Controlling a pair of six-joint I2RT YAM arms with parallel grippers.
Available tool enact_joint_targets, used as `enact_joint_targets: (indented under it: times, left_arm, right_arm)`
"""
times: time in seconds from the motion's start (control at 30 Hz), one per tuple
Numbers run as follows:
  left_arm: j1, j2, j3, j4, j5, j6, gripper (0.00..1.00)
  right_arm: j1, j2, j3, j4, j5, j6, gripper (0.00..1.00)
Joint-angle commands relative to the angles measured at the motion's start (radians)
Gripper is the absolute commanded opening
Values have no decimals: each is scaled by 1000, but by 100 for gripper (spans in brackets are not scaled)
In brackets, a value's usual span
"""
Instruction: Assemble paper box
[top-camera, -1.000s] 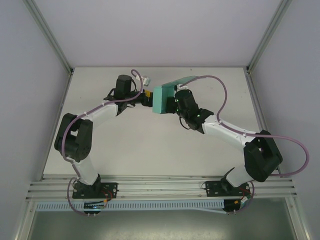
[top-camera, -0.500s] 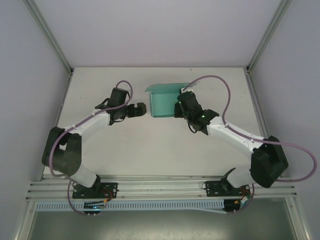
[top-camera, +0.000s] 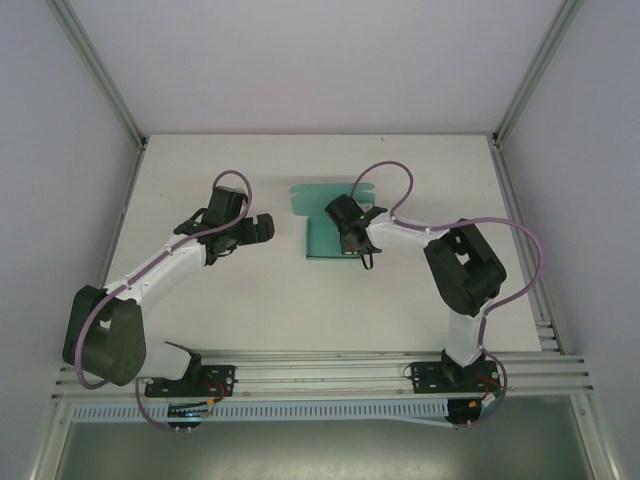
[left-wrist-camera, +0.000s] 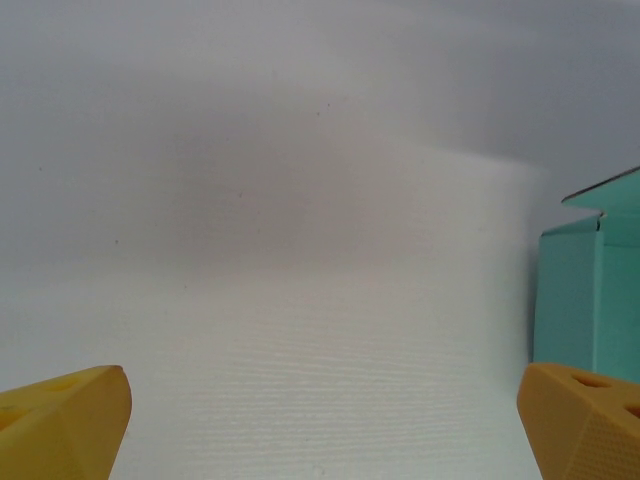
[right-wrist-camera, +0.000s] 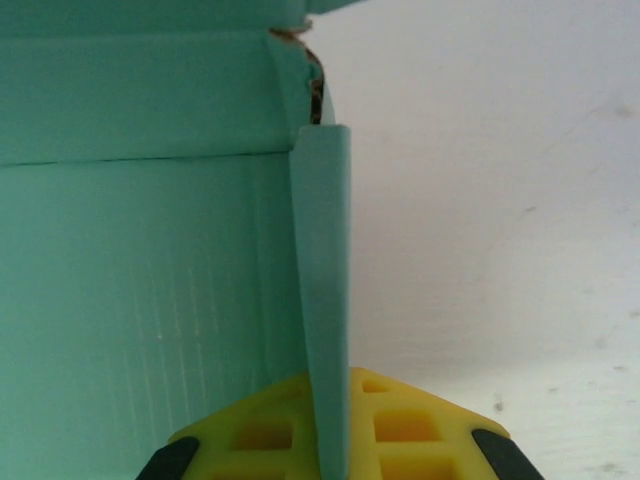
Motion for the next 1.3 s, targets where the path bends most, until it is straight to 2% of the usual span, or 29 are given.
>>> enact_joint_targets:
  times: [0.0,0.07,0.33,0.57,0.7,0.8,0.87,0.9,0.93,1.07,1.27]
  left_arm:
    - [3,-21,-9,26,30,32,99]
    - [3,-21,-13,36,37,38,99]
    - [2,-15,1,65,108,64,99]
    - [3,-6,28,74,144,102,98]
    - [3,9,65,103,218,218,99]
    - [3,62,137,91,260,319,99]
    - [10,111,205,70,262,367,99]
    - [16,143,244,63,279,397,98]
    - [21,174,277,63,313,434,98]
    - [31,307,411,32,456,618,98]
    - [32,462,566,-90,576,938,96]
  right_arm:
    - [-5,40,25,10,-74,55,2]
    - [-6,48,24,11,-76,54,5]
    - [-9,-72,9,6,-1,13,46]
    - [-23,-175,-8,59,6,-52,54]
    - [-31,-275,-48,143,-32,-221,64]
    - [-75,-353,-70,192,-91,-365,79]
    - [-127,-393,-84,226,-189,-465,99]
    - [-70,-406,-89,246,-277,-527,99]
    - [-194,-411,-89,260,-366,-583,99]
    - [-292,-371,-36,222,-656,-861,99]
    - [-345,-216,158,-25,-804,-1151,97]
